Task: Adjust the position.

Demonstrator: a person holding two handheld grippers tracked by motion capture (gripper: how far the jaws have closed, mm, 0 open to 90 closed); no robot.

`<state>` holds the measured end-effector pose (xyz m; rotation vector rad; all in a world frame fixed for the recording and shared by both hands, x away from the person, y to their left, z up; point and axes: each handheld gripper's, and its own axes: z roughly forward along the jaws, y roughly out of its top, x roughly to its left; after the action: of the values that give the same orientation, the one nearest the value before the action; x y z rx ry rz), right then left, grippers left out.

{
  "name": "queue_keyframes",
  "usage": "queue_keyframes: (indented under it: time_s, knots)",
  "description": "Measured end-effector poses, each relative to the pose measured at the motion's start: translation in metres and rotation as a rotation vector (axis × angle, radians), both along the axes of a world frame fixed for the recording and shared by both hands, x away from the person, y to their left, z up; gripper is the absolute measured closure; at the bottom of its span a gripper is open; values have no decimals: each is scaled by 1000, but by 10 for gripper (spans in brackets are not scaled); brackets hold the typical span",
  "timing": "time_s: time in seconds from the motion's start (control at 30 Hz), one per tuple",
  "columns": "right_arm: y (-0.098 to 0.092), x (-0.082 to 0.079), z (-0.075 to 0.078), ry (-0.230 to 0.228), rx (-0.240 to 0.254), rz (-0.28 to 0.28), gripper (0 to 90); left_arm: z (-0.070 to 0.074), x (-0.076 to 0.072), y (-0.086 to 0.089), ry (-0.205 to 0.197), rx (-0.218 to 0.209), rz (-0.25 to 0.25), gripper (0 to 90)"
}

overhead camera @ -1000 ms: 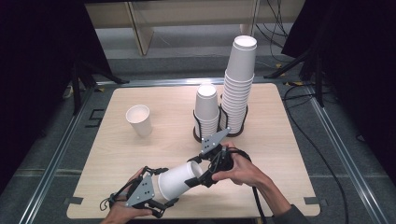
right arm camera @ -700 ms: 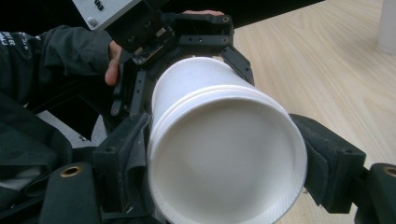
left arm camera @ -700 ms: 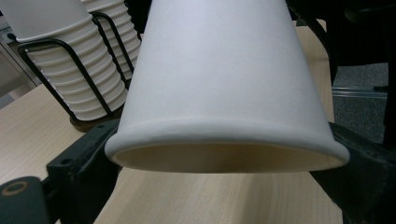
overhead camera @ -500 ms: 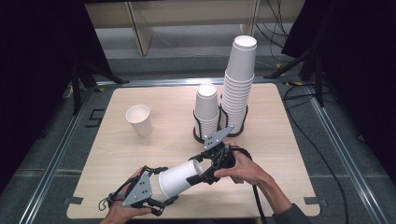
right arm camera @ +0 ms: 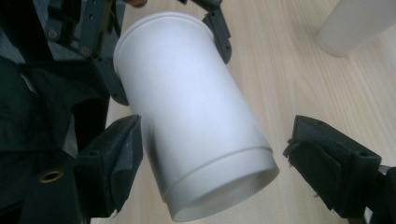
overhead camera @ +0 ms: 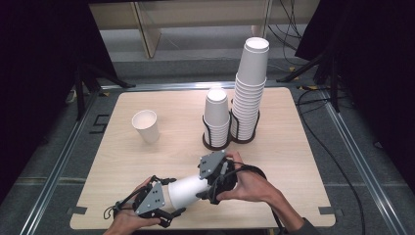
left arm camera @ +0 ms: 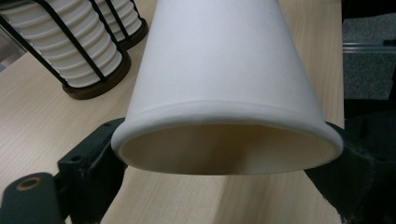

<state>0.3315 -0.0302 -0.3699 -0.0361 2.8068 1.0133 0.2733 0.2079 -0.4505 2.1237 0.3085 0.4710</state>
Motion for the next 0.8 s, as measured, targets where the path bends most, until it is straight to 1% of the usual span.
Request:
queue_keyframes:
  time_s: [0.03,0.1,0.13,0.17,0.2,0.23,0.27,0.33,0.43,0.47,0.5,0.53,0.6,0.63,0.7,0.77,0.8]
  knots:
    - [2,-2,-1,-17,-15,12,186,-1,0,-1,-1,-8,-5,104]
    - [7,-6,-1,-52,-52,38,186,1,0,0,-7,22,-10,105]
    - [8,-8,-2,-57,-66,41,186,2,-1,0,0,25,-9,105]
    - [10,-10,-3,-66,-78,56,187,2,-1,0,2,25,-10,106]
    - [12,-11,-3,-103,-103,66,187,1,0,-1,0,20,-16,106]
    - [13,-12,-4,-124,-119,74,187,2,-1,-1,-3,27,-16,106]
    - [15,-13,-5,-136,-134,86,187,3,-1,0,-2,46,-22,107]
    - [17,-14,-7,-145,-152,100,187,2,-1,-1,-6,47,-30,107]
    - [21,-16,-11,-173,-185,114,187,2,-2,-2,-1,43,-39,109]
    - [22,-16,-12,-172,-191,122,188,3,-2,-2,-10,56,-36,109]
    - [23,-17,-13,-172,-197,119,188,3,-2,-2,-5,64,-43,109]
    - [24,-16,-14,-175,-204,131,189,2,-2,-3,-4,51,-45,110]
    - [26,-17,-17,-177,-212,140,194,2,-2,-3,-6,53,-47,110]
    - [27,-15,-18,-195,-214,158,194,3,-2,-3,-8,57,-50,109]
    - [29,-15,-20,-198,-217,164,190,3,-2,-3,-8,58,-53,110]
    - [29,-15,-23,-197,-222,165,188,5,-3,-2,-13,74,-56,110]
    - [29,-15,-23,-188,-231,156,187,5,-3,-2,-12,71,-58,110]
